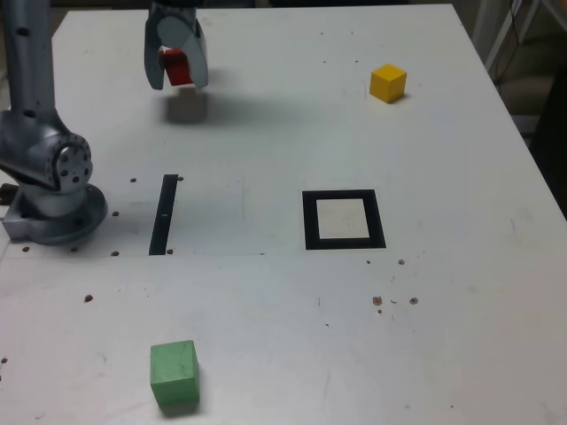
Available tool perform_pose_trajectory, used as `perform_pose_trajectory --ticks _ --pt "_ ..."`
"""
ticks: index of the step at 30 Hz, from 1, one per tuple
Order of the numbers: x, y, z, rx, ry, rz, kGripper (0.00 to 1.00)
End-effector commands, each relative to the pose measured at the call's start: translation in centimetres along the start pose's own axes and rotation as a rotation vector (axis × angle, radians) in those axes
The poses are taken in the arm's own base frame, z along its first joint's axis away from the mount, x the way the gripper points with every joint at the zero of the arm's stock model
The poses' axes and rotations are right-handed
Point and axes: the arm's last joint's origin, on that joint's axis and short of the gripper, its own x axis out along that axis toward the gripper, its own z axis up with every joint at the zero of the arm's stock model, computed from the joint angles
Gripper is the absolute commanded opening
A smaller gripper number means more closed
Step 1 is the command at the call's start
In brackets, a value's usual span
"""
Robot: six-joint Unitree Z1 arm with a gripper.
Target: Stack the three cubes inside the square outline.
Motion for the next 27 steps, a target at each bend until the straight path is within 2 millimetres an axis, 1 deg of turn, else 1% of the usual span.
perform_pose_trajectory --ticks 1,10,16,19,27 --pt "-0.3 -0.8 0.1 0.008 -0.018 0.012 0.32" --pt "-0.5 -2.8 0.4 0.026 -0.047 0.031 0.29" --pt "-0.9 -4.5 1.3 0.058 -0.065 0.027 0.29" --pt "-1.1 -5.9 1.7 0.081 -0.062 0.016 0.29" --pt "-1.8 -10.7 2.9 0.130 -0.023 0.005 0.29"
